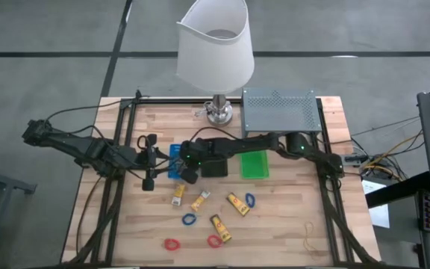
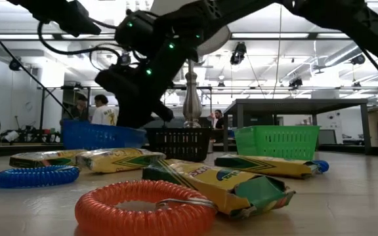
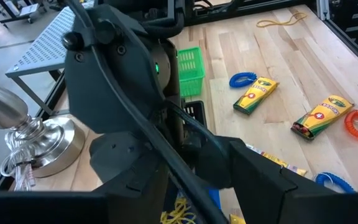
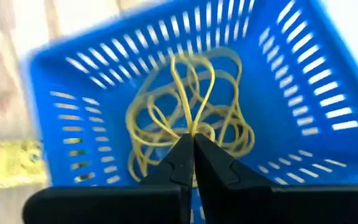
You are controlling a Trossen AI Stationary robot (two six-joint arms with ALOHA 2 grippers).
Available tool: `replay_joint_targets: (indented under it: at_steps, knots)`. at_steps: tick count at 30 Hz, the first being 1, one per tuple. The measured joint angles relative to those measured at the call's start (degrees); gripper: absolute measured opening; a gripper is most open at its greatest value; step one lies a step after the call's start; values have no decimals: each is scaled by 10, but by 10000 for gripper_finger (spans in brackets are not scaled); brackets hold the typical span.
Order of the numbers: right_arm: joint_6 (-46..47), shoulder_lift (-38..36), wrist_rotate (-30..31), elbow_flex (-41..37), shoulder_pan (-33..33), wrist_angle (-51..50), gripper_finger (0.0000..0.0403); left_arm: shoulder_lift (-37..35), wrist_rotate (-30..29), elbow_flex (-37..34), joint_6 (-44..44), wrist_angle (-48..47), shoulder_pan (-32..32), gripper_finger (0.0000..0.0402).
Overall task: Pick & Place Office Desk Supplies
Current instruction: Put the yellow rubber band into the blue bin
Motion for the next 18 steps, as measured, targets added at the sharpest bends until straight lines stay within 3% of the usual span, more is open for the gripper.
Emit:
replay_joint_targets:
  at_steps: [8,18]
  knots:
    - [-29,26,17,90,0,-62,8,0,0,0,0,-1,0,168]
    - [-33,27,18,89,0,-75,8,0,0,0,0,-8,0,168]
